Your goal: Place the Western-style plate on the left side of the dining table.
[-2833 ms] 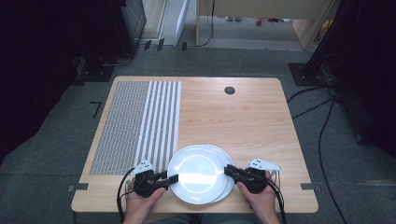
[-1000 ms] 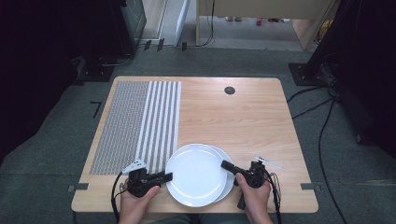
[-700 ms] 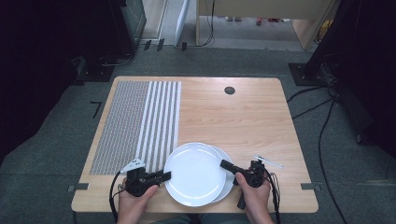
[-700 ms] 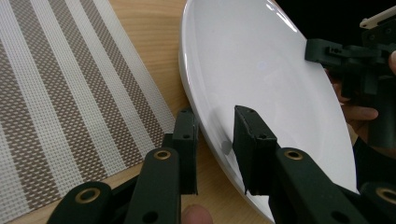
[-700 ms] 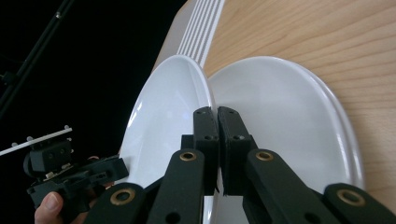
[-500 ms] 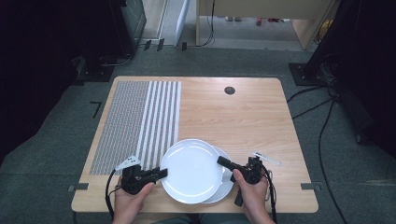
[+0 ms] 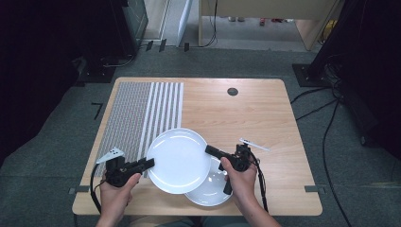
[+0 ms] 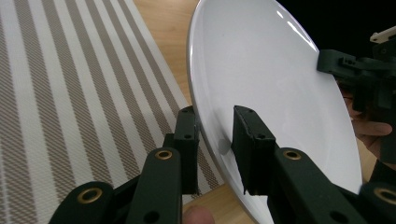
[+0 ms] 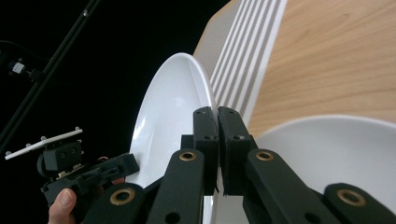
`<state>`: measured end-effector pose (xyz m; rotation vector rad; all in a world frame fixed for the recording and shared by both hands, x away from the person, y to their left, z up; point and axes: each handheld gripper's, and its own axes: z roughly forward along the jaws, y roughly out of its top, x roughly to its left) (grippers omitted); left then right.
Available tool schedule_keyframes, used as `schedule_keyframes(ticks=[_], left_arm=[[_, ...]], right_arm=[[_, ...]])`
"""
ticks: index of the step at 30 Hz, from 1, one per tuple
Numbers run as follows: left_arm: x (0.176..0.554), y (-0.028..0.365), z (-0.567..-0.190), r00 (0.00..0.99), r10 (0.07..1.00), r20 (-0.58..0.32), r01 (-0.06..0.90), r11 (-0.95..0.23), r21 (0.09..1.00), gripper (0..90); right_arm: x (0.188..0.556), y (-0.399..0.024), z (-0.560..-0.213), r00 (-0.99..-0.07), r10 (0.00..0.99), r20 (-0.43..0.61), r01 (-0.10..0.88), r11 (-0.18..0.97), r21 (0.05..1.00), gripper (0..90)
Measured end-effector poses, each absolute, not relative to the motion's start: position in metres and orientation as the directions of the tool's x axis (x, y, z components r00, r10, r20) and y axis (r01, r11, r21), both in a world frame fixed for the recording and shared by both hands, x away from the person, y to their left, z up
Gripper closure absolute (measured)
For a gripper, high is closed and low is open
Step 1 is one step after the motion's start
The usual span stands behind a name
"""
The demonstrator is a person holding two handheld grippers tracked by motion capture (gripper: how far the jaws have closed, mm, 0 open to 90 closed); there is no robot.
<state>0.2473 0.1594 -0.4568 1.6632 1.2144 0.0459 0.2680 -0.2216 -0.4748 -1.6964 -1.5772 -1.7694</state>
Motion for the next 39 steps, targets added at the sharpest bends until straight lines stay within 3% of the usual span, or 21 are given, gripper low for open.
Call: schedule_keyframes(ticks=[14,26,39], left_arm=[[0.28,0.202,-0.441,0.409,0.773,-0.485,0.677,0.1,0.729,73.0],[0.311,0.23,-0.453,0.312,0.78,-0.543,0.715,0.183,0.674,72.7],[0.334,0.243,-0.459,0.243,0.814,-0.528,0.727,0.207,0.654,72.1]], right_arm=[[0.314,-0.172,-0.459,-0.314,0.495,0.81,0.786,-0.344,0.514,88.5],[0.355,-0.137,-0.458,-0.282,0.506,0.815,0.819,-0.315,0.479,88.4],[0.388,-0.114,-0.476,-0.226,0.512,0.829,0.83,-0.343,0.439,88.2]])
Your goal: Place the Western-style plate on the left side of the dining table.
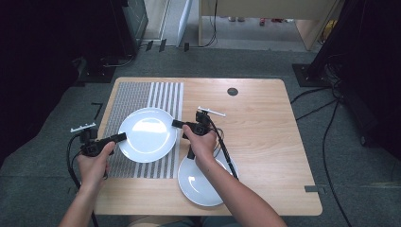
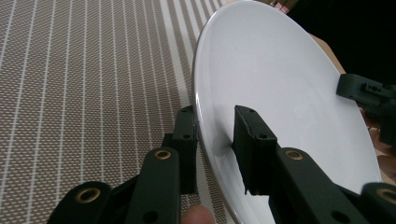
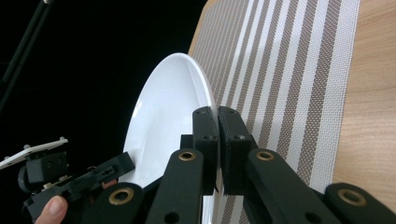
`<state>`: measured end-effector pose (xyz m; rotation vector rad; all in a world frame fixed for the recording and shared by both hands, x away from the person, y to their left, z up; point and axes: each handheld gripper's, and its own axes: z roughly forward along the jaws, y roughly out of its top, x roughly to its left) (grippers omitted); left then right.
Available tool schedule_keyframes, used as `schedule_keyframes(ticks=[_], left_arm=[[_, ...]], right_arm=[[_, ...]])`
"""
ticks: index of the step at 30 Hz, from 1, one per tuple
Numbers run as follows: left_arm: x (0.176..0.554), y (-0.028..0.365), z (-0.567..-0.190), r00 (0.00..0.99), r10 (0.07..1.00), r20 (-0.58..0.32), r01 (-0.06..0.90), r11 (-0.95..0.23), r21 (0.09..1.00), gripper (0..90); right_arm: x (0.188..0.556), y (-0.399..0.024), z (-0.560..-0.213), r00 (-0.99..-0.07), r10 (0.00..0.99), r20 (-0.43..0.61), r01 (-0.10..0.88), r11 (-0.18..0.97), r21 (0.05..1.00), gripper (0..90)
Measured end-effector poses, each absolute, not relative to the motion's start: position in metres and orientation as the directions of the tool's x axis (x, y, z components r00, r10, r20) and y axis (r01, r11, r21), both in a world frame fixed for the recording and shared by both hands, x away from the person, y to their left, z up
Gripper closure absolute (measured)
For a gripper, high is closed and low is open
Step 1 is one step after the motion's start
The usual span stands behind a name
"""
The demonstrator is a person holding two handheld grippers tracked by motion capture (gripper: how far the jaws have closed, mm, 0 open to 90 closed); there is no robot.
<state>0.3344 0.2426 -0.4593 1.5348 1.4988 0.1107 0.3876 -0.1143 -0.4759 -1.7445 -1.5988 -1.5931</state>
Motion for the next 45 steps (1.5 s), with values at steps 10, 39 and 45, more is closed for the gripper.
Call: schedule_keyframes(ticks=[10,39,45], left_arm=[[0.353,0.252,-0.466,0.178,0.842,-0.509,0.739,0.227,0.634,71.8],[0.428,0.246,-0.496,0.007,0.865,-0.502,0.783,0.307,0.54,72.2],[0.435,0.247,-0.501,0.004,0.864,-0.503,0.79,0.306,0.532,72.0]], right_arm=[[0.406,-0.096,-0.488,-0.187,0.537,0.822,0.837,-0.351,0.42,88.0],[0.461,-0.077,-0.529,-0.016,0.559,0.829,0.816,-0.472,0.334,85.8],[0.464,-0.073,-0.533,-0.02,0.588,0.808,0.78,-0.496,0.381,85.4]])
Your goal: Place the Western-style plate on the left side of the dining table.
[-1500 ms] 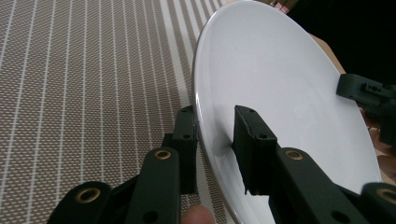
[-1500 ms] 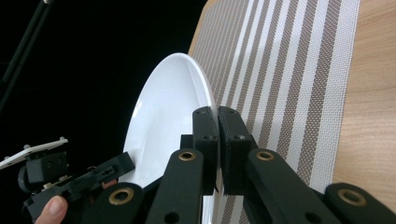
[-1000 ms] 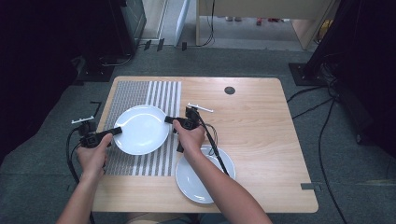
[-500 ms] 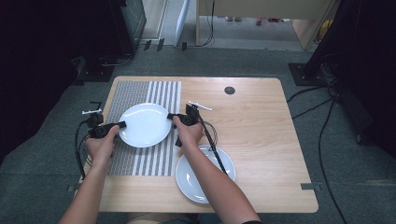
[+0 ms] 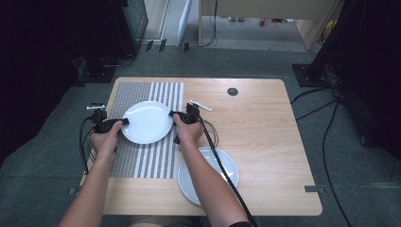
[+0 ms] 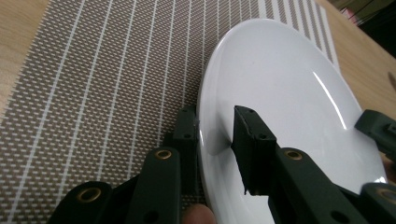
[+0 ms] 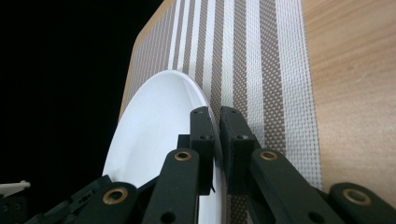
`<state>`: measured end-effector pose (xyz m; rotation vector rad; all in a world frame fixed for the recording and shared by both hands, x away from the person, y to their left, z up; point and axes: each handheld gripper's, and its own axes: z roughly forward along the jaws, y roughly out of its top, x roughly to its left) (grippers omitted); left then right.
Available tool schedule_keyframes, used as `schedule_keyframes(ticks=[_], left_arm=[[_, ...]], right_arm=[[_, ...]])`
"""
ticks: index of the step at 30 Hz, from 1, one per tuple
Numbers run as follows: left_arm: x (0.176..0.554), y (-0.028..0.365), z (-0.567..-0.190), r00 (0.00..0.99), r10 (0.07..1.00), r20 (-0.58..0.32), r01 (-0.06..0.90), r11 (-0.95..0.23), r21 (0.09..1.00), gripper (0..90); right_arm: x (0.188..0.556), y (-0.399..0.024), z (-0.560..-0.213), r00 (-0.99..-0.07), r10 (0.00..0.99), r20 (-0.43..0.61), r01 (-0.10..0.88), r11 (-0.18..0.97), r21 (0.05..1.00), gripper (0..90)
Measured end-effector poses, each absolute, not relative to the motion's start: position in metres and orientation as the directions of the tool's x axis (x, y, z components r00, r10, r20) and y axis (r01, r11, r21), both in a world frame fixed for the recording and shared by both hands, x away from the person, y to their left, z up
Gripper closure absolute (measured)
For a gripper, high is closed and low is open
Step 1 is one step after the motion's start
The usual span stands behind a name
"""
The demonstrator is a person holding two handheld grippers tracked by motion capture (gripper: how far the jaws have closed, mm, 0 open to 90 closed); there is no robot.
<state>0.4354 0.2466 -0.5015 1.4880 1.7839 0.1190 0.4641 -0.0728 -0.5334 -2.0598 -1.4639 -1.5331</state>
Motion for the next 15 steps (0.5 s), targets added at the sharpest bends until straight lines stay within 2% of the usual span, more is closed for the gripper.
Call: schedule_keyframes(ticks=[8,9,12,14,15], left_arm=[[0.4383,0.2418,-0.5061,0.023,0.883,-0.468,0.758,0.29,0.584,68.2],[0.439,0.2401,-0.5061,0.03,0.883,-0.469,0.754,0.288,0.59,63.2],[0.4387,0.2408,-0.5061,0.04,0.878,-0.478,0.754,0.287,0.59,57.2],[0.4366,0.2449,-0.5021,0.025,0.873,-0.487,0.75,0.305,0.587,45.9],[0.4356,0.2477,-0.4996,0.019,0.875,-0.485,0.746,0.311,0.59,43.0]], right_arm=[[0.4671,-0.0648,-0.5357,-0.06,0.638,0.768,0.751,-0.477,0.455,83.5],[0.4675,-0.0642,-0.5367,-0.064,0.649,0.758,0.748,-0.472,0.467,81.5],[0.4682,-0.0641,-0.5371,-0.077,0.65,0.756,0.744,-0.468,0.478,79.6],[0.4687,-0.0647,-0.5364,-0.104,0.647,0.756,0.734,-0.463,0.497,71.4],[0.4687,-0.0649,-0.5349,-0.116,0.654,0.747,0.731,-0.453,0.51,68.6]])
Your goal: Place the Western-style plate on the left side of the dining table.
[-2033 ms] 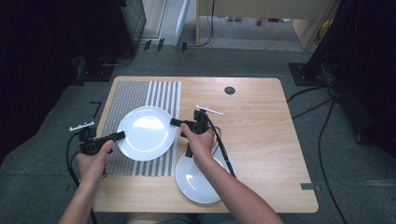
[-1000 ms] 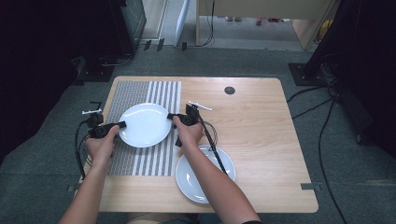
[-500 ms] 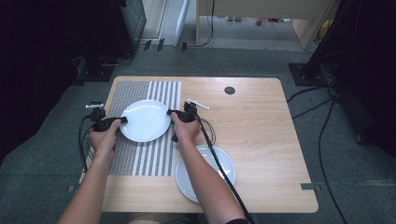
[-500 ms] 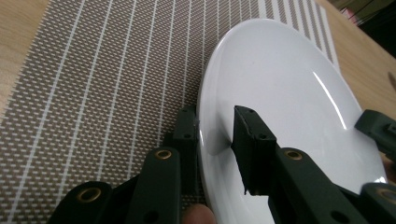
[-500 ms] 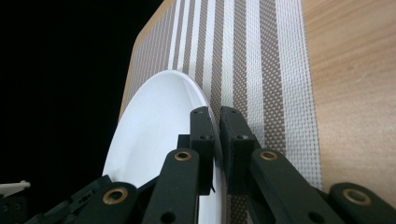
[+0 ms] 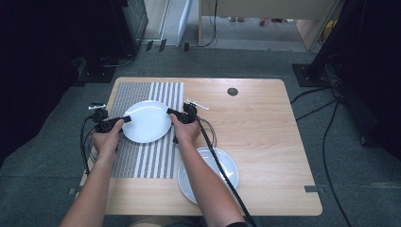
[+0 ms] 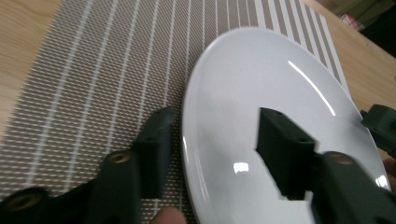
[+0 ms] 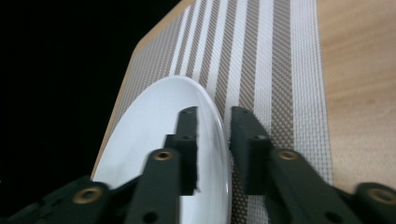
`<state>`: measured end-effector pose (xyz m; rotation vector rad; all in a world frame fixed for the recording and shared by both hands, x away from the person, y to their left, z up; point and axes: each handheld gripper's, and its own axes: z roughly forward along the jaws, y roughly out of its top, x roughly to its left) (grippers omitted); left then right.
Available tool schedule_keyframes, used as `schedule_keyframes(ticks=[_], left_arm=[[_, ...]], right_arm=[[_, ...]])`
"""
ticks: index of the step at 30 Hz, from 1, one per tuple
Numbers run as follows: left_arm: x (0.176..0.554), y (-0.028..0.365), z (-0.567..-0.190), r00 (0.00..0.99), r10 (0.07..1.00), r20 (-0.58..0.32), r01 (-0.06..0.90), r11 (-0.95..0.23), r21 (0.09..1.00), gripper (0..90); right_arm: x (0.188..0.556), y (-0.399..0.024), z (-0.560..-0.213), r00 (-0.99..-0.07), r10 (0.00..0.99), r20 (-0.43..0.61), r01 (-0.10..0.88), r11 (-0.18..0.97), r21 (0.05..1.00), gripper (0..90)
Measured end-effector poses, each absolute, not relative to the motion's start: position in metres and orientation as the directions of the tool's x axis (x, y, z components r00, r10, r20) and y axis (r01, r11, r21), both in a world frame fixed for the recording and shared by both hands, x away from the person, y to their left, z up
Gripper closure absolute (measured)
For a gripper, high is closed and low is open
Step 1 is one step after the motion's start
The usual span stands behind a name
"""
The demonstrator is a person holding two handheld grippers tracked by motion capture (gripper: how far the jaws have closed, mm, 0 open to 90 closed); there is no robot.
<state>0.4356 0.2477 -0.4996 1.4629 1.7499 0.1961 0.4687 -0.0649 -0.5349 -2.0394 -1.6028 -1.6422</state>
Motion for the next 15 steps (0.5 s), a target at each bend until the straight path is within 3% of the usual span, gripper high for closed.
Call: schedule_keyframes(ticks=[3,7,9,14,15], left_arm=[[0.432,0.258,-0.491,0.004,0.859,-0.513,0.728,0.349,0.59,33.5],[0.424,0.267,-0.483,0.031,0.861,-0.507,0.707,0.34,0.62,27.3],[0.416,0.27,-0.479,0.057,0.869,-0.491,0.694,0.319,0.645,18.5],[0.404,0.273,-0.474,0.069,0.877,-0.476,0.672,0.311,0.672,16.8],[0.397,0.272,-0.473,0.074,0.883,-0.464,0.67,0.301,0.679,16.0]], right_arm=[[0.468,-0.067,-0.529,-0.178,0.698,0.694,0.707,-0.401,0.583,63.0],[0.469,-0.07,-0.523,-0.215,0.721,0.659,0.683,-0.371,0.628,58.4],[0.468,-0.072,-0.515,-0.252,0.713,0.654,0.68,-0.35,0.644,53.3],[0.464,-0.074,-0.501,-0.303,0.735,0.606,0.683,-0.276,0.676,45.8],[0.461,-0.076,-0.493,-0.331,0.764,0.554,0.662,-0.23,0.713,40.8]])
